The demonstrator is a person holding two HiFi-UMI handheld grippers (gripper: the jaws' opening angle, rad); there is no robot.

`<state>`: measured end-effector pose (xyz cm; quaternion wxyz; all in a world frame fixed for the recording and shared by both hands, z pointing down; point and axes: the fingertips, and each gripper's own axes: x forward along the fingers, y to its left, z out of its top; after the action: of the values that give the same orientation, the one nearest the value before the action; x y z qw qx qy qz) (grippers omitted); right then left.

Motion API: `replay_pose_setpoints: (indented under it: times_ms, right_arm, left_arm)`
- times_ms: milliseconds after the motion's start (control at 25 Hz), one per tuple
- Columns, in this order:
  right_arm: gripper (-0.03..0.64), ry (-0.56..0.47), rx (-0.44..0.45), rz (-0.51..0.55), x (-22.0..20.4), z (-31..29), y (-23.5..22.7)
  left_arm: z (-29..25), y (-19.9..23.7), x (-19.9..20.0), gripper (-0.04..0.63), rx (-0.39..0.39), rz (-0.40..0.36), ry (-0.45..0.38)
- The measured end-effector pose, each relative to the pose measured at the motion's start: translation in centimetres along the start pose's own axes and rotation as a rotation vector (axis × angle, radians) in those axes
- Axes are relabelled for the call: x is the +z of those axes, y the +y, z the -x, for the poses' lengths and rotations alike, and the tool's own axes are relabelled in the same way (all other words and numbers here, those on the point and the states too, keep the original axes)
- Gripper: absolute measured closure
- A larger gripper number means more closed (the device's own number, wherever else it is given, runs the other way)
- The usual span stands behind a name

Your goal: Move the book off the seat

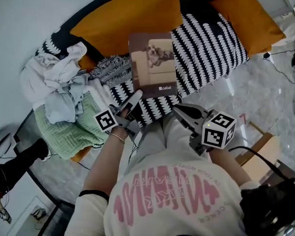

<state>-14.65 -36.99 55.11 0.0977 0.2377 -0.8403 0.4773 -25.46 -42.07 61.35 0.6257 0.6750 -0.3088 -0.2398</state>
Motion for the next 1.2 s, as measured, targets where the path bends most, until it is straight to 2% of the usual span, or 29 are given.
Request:
replay_pose_setpoints:
  times_ms: [240, 480, 640, 880, 1000, 1200]
  right_arm:
    - [0.606, -0.058, 0.004, 0.079, 3.2, 1.1, 3.1]
    - [0.606, -0.132, 0.028, 0.136, 5.6, 2.3, 5.1]
    - [0.606, -0.2, 0.042, 0.211, 8.7, 3.7, 7.3]
    - [0.606, -0.32, 0.055, 0.299, 12.9, 5.7, 10.5]
    - [0.606, -0.353, 0.06, 0.35, 14.0, 6.4, 11.5]
    - [0.606, -0.379, 0.053, 0.391, 14.4, 7.2, 12.2]
  left_arm:
    - [1.7, -7.4, 1.6, 0.439, -0.131, -0.078, -0.066]
    - [2.4, -12.0, 2.5, 0.439, -0.202, -0.159, -0.084]
    - [2.7, -16.2, 3.3, 0.439, -0.262, -0.221, -0.1]
    - [3.5, -22.8, 3.8, 0.439, -0.377, -0.394, -0.11]
    - [3.5, -24.3, 3.8, 0.438, -0.407, -0.435, -0.121]
    - [3.5, -24.7, 3.8, 0.439, -0.434, -0.433, -0.123]
